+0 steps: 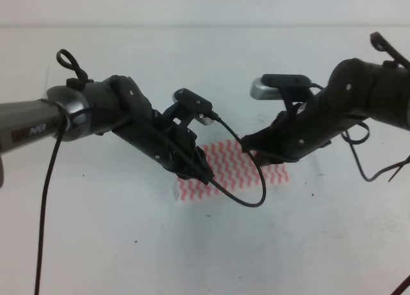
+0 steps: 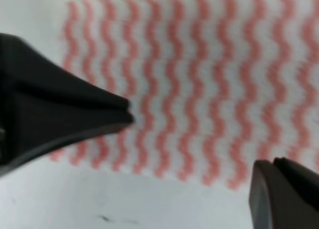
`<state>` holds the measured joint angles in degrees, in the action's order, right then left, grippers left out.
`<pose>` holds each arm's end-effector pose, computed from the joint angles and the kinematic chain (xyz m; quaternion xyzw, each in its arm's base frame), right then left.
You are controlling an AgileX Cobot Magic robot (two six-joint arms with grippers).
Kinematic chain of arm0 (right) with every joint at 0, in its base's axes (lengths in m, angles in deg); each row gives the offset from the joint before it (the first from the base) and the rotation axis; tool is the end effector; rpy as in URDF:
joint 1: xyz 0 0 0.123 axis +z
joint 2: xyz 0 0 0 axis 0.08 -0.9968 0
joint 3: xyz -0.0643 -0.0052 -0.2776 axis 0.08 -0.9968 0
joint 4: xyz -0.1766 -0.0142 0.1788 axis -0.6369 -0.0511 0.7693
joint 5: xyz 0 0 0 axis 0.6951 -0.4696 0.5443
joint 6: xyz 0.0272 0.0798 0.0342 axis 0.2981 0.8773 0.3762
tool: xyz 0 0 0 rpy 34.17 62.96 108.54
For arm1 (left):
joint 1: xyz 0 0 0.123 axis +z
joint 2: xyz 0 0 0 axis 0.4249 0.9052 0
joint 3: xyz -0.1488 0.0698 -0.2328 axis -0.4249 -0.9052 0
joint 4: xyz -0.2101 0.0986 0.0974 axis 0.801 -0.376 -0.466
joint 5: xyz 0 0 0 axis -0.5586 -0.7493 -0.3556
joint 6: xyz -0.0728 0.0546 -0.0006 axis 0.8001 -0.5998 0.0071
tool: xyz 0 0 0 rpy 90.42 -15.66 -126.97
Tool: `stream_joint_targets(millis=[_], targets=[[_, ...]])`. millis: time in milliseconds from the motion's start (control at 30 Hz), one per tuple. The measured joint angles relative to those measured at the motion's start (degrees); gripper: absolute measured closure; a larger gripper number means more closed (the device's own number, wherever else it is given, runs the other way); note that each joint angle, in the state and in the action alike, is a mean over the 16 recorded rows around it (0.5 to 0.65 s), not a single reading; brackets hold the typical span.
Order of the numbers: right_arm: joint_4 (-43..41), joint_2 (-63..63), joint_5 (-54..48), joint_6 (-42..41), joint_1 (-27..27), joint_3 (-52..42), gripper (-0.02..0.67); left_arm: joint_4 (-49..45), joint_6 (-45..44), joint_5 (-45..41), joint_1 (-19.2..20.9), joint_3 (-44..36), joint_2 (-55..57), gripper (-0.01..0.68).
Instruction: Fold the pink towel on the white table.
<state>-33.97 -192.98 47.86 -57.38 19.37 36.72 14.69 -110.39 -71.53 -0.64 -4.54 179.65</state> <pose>0.3553 0.1837 0.2084 -0.1139 0.9576 0.1962 0.1776 0.3624 -0.2165 0.1666 0.4570 0.8422 -0.2042 0.2004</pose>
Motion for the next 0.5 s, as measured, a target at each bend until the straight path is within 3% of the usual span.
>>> stream_joint_targets(millis=[500], targets=[[1.0,-4.5,1.3,-0.4,1.9,0.0,0.667,-0.1,-0.1,0.7,0.0,0.0,-0.1,0.678]])
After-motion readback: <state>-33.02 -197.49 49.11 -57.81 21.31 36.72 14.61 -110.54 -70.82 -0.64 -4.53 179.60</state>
